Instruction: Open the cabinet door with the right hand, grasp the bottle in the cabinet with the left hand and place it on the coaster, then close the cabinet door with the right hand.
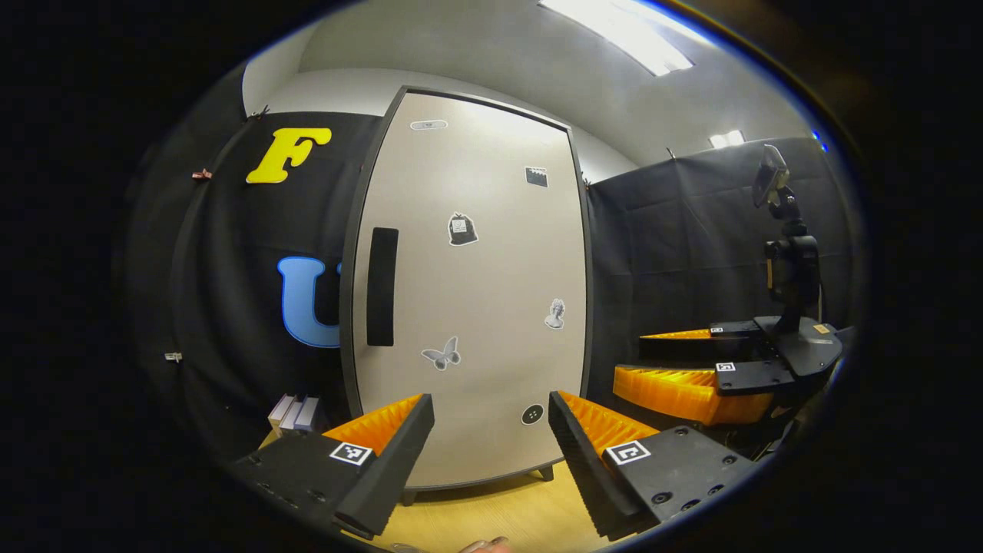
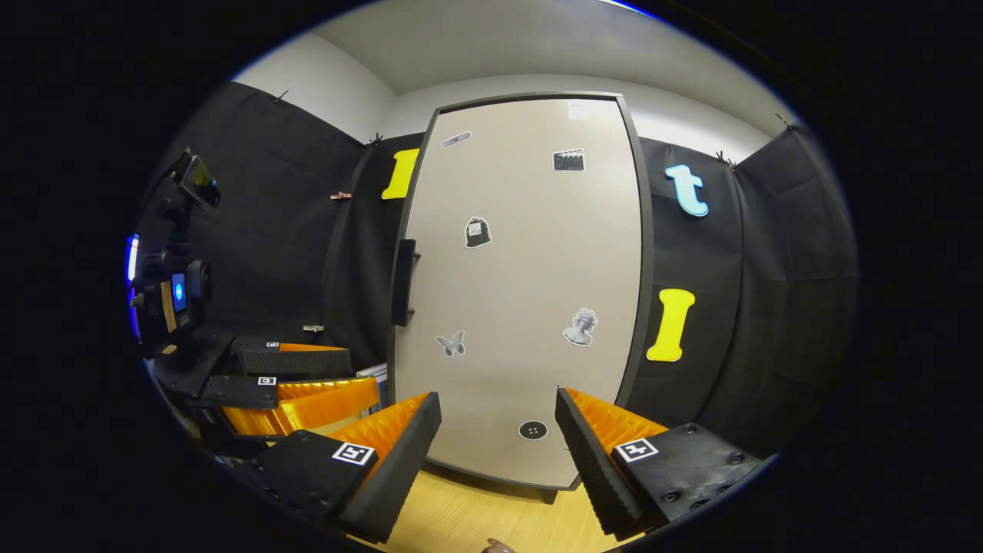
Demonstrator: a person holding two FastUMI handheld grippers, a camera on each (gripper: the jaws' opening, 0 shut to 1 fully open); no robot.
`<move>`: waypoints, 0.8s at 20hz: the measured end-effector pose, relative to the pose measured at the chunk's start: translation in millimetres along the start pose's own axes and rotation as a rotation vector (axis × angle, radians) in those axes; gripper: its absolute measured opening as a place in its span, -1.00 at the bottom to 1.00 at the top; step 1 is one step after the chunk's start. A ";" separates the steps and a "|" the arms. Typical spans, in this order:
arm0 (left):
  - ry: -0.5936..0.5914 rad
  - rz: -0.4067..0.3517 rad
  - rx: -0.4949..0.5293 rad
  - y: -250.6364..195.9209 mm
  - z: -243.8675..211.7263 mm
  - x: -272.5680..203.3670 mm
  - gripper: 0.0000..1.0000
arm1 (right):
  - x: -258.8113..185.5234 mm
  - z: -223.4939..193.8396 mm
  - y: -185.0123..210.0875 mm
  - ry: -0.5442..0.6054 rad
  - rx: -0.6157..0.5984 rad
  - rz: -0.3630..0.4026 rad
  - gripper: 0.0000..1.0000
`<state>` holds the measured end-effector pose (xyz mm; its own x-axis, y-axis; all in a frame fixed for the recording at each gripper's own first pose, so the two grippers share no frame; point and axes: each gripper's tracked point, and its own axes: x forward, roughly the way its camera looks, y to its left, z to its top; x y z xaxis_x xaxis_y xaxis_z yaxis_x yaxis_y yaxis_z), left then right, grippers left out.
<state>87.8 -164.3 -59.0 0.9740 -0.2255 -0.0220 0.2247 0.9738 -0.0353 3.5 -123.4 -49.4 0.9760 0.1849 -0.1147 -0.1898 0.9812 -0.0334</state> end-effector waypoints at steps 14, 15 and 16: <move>-0.006 0.019 0.011 2.1 4.0 -1.8 0.89 | 0.2 0.5 0.8 -0.004 -0.011 0.017 0.94; -0.006 0.021 0.011 2.1 4.2 -2.2 0.89 | 0.3 0.9 1.4 -0.006 -0.011 0.022 0.94; -0.006 0.025 0.010 1.9 3.6 -3.2 0.89 | 0.7 1.5 1.8 -0.011 -0.012 0.027 0.94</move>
<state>85.2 -161.6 -55.4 0.9794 -0.2014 -0.0171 0.2009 0.9793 -0.0245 4.0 -121.4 -48.1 0.9716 0.2120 -0.1049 -0.2173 0.9752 -0.0423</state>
